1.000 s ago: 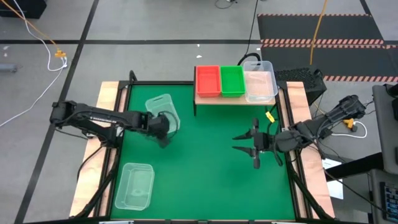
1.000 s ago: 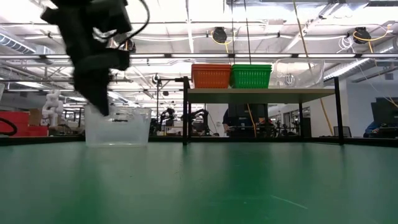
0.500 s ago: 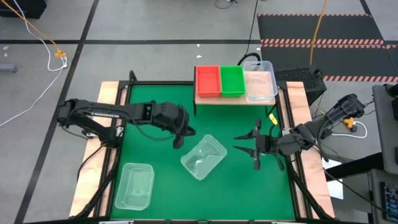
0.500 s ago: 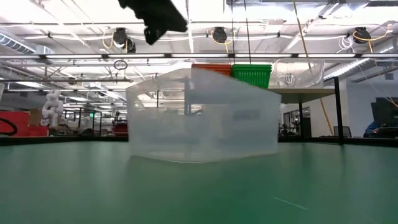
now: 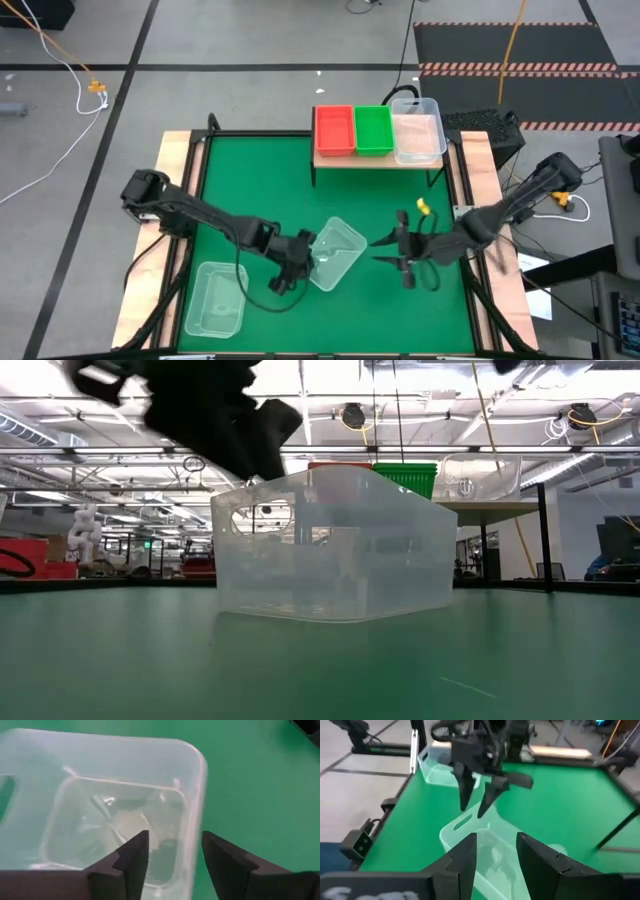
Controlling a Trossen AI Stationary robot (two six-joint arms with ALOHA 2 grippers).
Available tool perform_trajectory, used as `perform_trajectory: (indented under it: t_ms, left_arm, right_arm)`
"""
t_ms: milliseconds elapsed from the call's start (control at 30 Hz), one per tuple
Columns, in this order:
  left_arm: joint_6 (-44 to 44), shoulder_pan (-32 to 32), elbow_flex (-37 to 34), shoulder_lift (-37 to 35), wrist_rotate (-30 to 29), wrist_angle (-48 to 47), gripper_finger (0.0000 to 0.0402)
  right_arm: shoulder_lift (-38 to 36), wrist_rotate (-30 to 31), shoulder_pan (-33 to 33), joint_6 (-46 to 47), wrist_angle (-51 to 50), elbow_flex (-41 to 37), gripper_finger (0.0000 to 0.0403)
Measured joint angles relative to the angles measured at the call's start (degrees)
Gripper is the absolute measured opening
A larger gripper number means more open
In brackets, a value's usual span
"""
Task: Stack baskets on shelf by color
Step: Stack the top transparent bin on the top of the transparent bin
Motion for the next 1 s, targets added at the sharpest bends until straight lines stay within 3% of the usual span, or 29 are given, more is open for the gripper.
perform_trajectory:
  t_ms: [167,333,433,533,633,733,833,1000]
  left_arm:
    - [0.6,-2.0,0.1,1.5,0.1,-0.7,0.0211]
    - [-3.6,-1.7,0.1,1.4,-1.4,-2.4,0.0196]
    - [-5.8,-0.7,0.1,1.6,-1.5,-5.2,0.0153]
    - [-7.7,0.1,0.1,1.9,-1.4,-5.9,0.0085]
    - [-10.0,0.8,0.1,2.1,-2.7,0.7,0.0016]
    - [-12.5,1.7,0.1,2.8,-4.8,9.2,0.0018]
    - [-9.4,2.1,0.2,4.2,-4.5,17.7,0.0029]
    - [-8.1,2.2,0.2,5.6,-4.5,19.8,0.0033]
  right_arm:
    - [7.8,-1.9,-1.2,4.7,5.7,0.1,0.0132]
    - [10.3,-4.8,-1.8,5.0,11.5,1.0,0.0132]
    - [10.2,-4.7,-1.8,4.4,12.0,1.1,0.0132]
    - [11.7,-4.6,-1.8,4.5,10.6,0.9,0.0132]
    - [14.9,-6.4,-1.8,4.4,10.8,0.8,0.0132]
    - [16.7,-9.8,-2.1,4.3,12.2,1.2,0.0132]
    - [17.7,-10.6,-2.5,4.2,11.2,1.9,0.0134]
    - [17.4,-10.4,-3.6,2.1,7.0,3.2,0.0146]
